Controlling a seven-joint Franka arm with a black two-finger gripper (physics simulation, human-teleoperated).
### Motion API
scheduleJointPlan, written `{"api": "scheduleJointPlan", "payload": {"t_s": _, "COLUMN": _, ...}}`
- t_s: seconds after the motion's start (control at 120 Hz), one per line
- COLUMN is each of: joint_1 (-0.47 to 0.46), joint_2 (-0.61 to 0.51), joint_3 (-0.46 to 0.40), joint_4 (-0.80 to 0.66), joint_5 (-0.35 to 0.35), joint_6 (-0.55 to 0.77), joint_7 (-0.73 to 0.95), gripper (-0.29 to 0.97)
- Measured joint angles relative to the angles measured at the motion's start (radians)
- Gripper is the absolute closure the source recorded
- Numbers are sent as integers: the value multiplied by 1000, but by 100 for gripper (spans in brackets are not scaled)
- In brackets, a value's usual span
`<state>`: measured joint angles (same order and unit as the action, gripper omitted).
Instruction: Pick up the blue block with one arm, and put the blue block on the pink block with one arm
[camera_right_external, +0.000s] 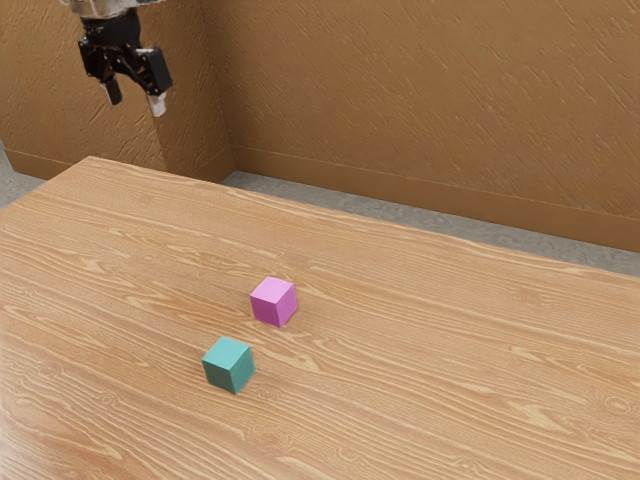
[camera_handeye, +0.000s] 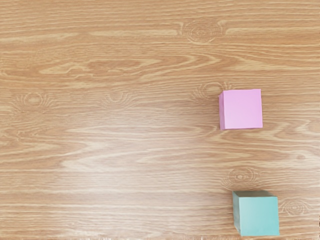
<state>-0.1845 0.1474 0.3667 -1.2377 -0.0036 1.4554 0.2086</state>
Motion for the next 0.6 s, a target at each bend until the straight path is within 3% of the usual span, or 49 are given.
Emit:
{"api": "scheduleJointPlan", "payload": {"t_s": 0.2, "joint_1": -3, "joint_2": -11, "joint_3": -3, "joint_4": -27, "joint_5": -5, "joint_6": -3, "joint_7": 0, "gripper": 0}}
{"api": "scheduleJointPlan", "payload": {"t_s": 0.283, "joint_1": -21, "joint_2": -173, "joint_3": -18, "joint_4": -310, "joint_5": -2, "joint_6": 54, "joint_7": -3, "gripper": 0}}
{"api": "scheduleJointPlan", "payload": {"t_s": 0.417, "joint_1": -3, "joint_2": -344, "joint_3": -26, "joint_4": -806, "joint_5": 17, "joint_6": 305, "joint_7": -7, "gripper": 0}}
{"api": "scheduleJointPlan", "payload": {"t_s": 0.6, "joint_1": -6, "joint_2": -328, "joint_3": -27, "joint_4": -926, "joint_5": 34, "joint_6": 466, "joint_7": -45, "gripper": 0}}
